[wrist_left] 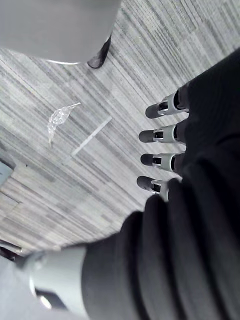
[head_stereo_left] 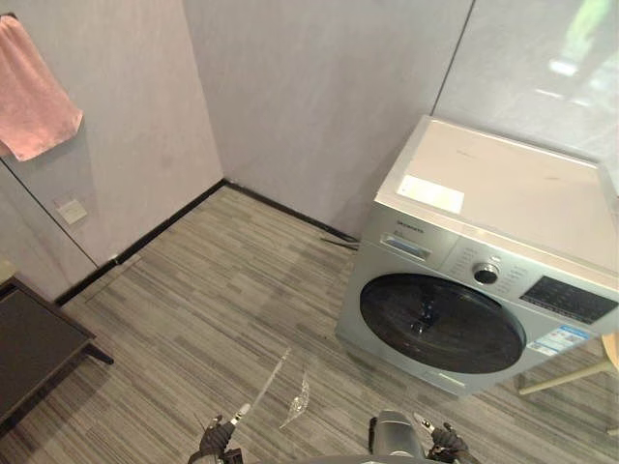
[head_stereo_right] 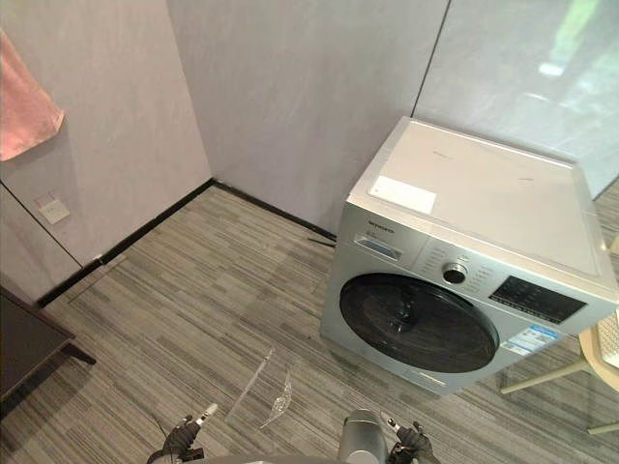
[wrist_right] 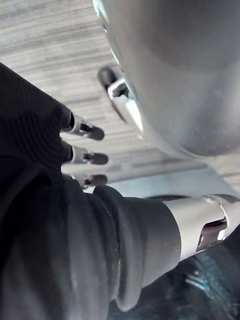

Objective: Pick up the laundry basket with both hands and put the clothes into the washing machine.

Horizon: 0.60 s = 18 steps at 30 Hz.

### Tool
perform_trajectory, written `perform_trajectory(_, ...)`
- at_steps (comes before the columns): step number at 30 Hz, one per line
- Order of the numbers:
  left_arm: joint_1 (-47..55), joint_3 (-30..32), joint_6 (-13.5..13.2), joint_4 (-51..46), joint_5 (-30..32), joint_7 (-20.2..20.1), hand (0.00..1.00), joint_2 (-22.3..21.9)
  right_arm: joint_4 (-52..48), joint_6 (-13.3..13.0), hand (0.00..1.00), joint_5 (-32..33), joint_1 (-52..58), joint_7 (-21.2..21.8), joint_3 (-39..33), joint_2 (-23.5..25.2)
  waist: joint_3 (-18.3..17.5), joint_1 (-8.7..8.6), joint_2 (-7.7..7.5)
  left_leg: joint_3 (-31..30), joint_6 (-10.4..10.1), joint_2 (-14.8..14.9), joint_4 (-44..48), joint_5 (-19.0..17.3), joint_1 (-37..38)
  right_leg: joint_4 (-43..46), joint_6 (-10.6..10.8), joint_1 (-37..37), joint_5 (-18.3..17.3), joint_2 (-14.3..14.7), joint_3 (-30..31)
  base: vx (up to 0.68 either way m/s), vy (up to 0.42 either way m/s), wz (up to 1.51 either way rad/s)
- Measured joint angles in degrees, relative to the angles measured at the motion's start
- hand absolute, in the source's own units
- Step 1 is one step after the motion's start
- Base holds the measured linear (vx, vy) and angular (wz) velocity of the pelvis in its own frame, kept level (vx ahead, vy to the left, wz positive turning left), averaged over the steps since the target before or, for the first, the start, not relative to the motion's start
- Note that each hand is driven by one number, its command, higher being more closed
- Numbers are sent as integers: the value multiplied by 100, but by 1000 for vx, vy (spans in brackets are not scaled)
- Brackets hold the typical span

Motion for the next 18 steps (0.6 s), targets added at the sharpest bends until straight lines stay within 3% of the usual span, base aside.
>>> perform_trajectory(2,-210,24,-7,-15,-6,6,0,-106,-36,4,0,61,-1,-6,93,7,17,-7,26,-290,-80,6,9,-104,-7,-1104,28,100,35,361,706,252,-161,82)
perform_trajectory(4,-342,112,-30,-195,4,9,0,-337,-49,28,0,131,15,-25,101,44,16,-25,5,-760,-209,-20,124,-382,-44,-1657,78,319,85,444,1171,358,-368,133)
perform_trajectory(5,-392,122,-45,-236,28,6,0,-433,-42,39,0,178,18,-44,90,20,14,-22,34,-1062,-290,12,206,-562,-16,-1293,251,299,275,468,1059,380,-495,165)
perform_trajectory(6,-397,118,-55,-254,104,-1,0,-640,-48,32,0,173,4,-52,123,-65,-76,-35,152,-1347,-279,235,117,-631,39,-692,71,177,-203,566,586,325,-418,143)
perform_trajectory(7,-377,38,-53,-243,163,-16,0,-715,-35,29,0,160,-14,-71,209,-156,-146,15,272,-1396,-292,363,244,-613,27,-425,-65,108,-439,622,366,378,-395,118)
perform_trajectory(10,-240,160,-30,-241,181,25,0,-763,-12,55,0,137,-301,-83,343,-196,-203,-2,420,-1312,-360,582,1004,-427,-288,-63,-341,261,-750,713,-154,381,-362,78)
perform_trajectory(11,-161,159,-15,-245,170,27,0,-755,-25,52,0,100,-321,-89,385,-179,-219,3,443,-1306,-402,685,1541,-211,-492,-200,-448,595,-811,791,-443,341,-314,87)
perform_trajectory(13,-142,153,1,-262,174,29,0,-726,83,259,0,140,-297,-150,451,-231,-214,45,436,-1173,-557,729,2534,291,-964,-576,-543,1089,-778,844,-783,261,-274,84)
perform_trajectory(14,-153,148,32,-386,183,37,0,-725,153,439,0,187,-289,-120,438,-269,-175,113,361,-865,-638,761,3201,600,-1311,-825,-632,1328,-724,837,-904,176,-205,39)
perform_trajectory(16,-172,151,39,-421,189,36,0,-724,230,559,0,190,-254,6,435,-326,-159,165,342,-19,-618,910,3798,636,-1780,-1121,-724,1613,-656,798,-1044,147,-137,42)
perform_trajectory(17,-187,161,47,-426,189,34,0,-722,232,551,0,156,-156,52,423,-335,-144,100,371,643,-425,1122,3749,944,-1908,-1223,-712,1860,-651,777,-1274,131,-41,107)
perform_trajectory(18,-196,161,51,-438,188,45,0,-693,215,505,0,221,25,16,203,-212,-150,62,253,1084,-446,1304,3627,985,-1799,-1448,-654,2188,-616,701,-1549,131,-18,128)
